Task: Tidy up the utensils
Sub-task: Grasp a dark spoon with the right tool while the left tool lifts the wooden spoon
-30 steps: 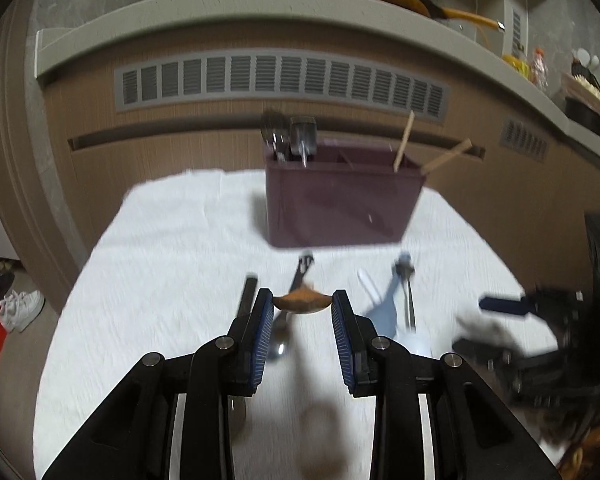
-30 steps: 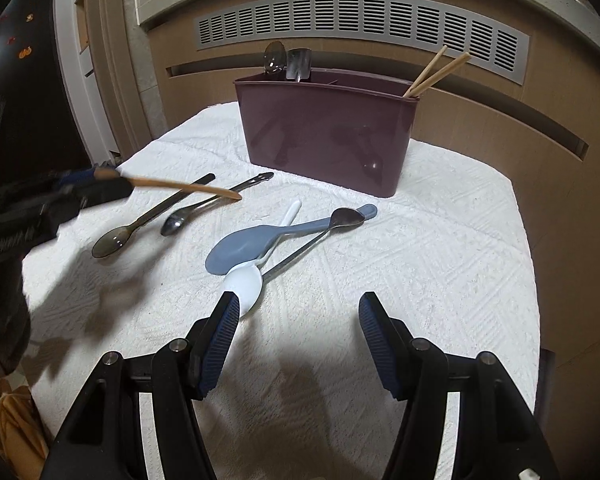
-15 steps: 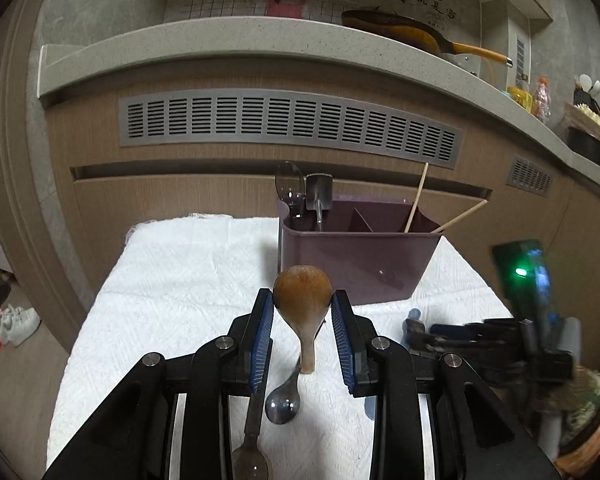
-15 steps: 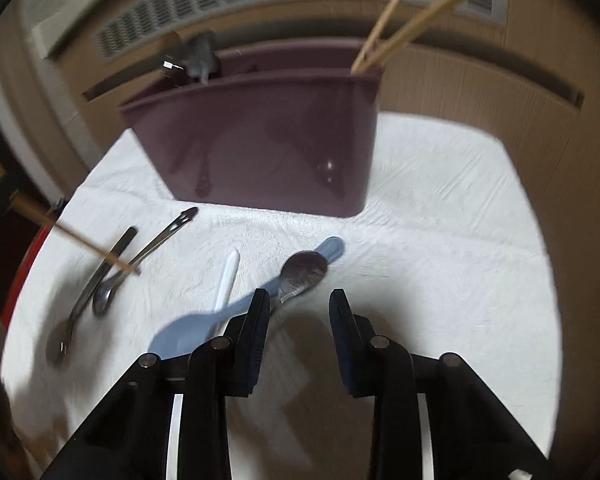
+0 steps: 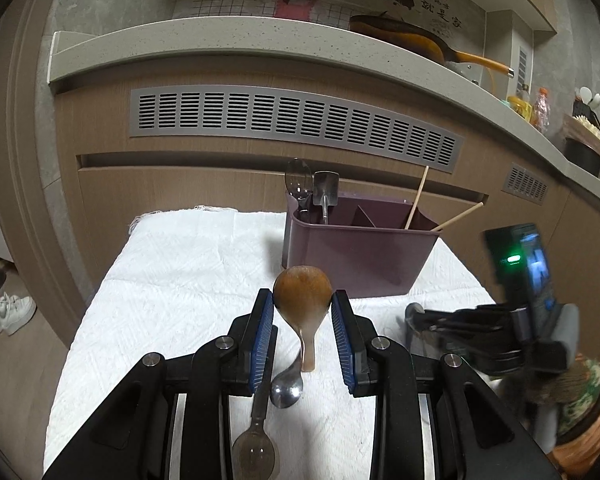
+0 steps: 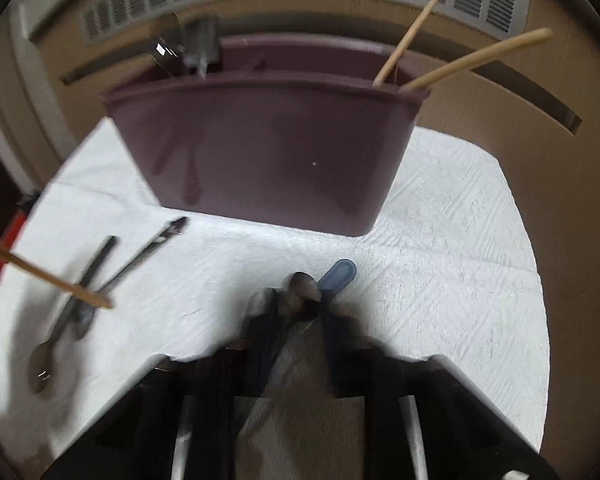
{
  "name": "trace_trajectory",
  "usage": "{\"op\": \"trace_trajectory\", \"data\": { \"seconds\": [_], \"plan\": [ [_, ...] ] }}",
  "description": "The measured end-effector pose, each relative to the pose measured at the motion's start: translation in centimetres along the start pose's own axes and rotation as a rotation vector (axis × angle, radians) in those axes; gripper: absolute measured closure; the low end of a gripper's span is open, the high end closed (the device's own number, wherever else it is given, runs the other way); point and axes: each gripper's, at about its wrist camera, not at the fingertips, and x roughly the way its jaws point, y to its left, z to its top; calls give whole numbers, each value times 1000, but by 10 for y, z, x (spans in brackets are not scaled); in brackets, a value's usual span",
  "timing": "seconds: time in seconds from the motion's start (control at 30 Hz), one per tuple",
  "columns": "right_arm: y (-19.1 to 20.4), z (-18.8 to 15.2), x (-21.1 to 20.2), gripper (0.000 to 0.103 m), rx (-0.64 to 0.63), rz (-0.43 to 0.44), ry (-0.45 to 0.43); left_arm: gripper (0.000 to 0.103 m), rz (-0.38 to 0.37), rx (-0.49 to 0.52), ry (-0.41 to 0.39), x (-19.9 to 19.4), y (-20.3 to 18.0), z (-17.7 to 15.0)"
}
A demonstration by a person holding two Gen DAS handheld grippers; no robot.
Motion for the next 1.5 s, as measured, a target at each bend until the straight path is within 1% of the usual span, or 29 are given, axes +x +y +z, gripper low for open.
{"op": "trace_trajectory", "data": {
  "seconds": [0.23, 0.3, 0.33, 0.37, 0.4, 0.43, 0.47, 0.5, 0.6, 0.7, 0.73, 0.8, 0.87, 1.03, 1.07, 1.1, 1.23, 1.37, 1.5],
  "plan": [
    [-3, -15, -56, 100, -71, 92, -109, 72, 7, 5, -1, -10, -8, 0],
    [-2, -17, -64, 100, -88, 96, -119, 72, 12, 8, 2, -12, -10, 0],
    [-4, -17, -65, 100, -88, 78, -127, 72, 18, 10, 3, -12, -10, 0],
    [-8, -12, -61, 98, -84, 63, -123, 72, 26, 12, 5, -12, -11, 0],
    [-9, -7, -56, 94, -86, 57, -107, 72, 32, 14, 8, -12, -11, 0],
    [-13, -6, -45, 89, -86, 58, -60, 72, 33, 15, 9, -12, -10, 0],
    [-15, -6, -38, 79, -71, 57, -40, 72, 36, 17, 6, -12, -10, 0],
    [-16, -7, -33, 74, -58, 51, -38, 72, 36, 14, 4, -11, -8, 0],
    [-14, -9, -14, 73, -32, 21, -26, 72, 26, 6, 3, -8, -5, -2],
    [-17, -8, 9, 73, 55, -23, 19, 72, 15, 10, 0, -7, -3, -3],
    [-17, -7, 13, 73, 65, -33, 25, 72, 11, 8, 1, -5, -2, -3],
    [-10, -5, 20, 68, 55, -71, 13, 72, -3, -6, 4, -3, 2, -4],
    [-4, -4, 23, 68, 31, -94, 10, 72, -10, -16, 3, -1, 5, -5],
    [4, -2, 26, 68, -14, -99, 18, 72, -20, -42, 1, 2, 12, -4],
    [6, -2, 26, 76, -36, -95, 21, 72, -17, -43, 2, 2, 12, -3],
    [8, -1, 25, 81, -47, -83, 25, 72, -16, -45, 5, 2, 12, -3],
    [15, -6, 15, 81, -89, -52, 17, 72, -3, -31, 16, 0, 7, -1],
    [12, -13, -8, 81, -97, -9, -34, 72, 13, -6, 25, -1, -1, 1],
    [11, -16, -45, 81, -123, 8, -125, 72, 18, 18, 12, -8, -13, 6]
  ]
}}
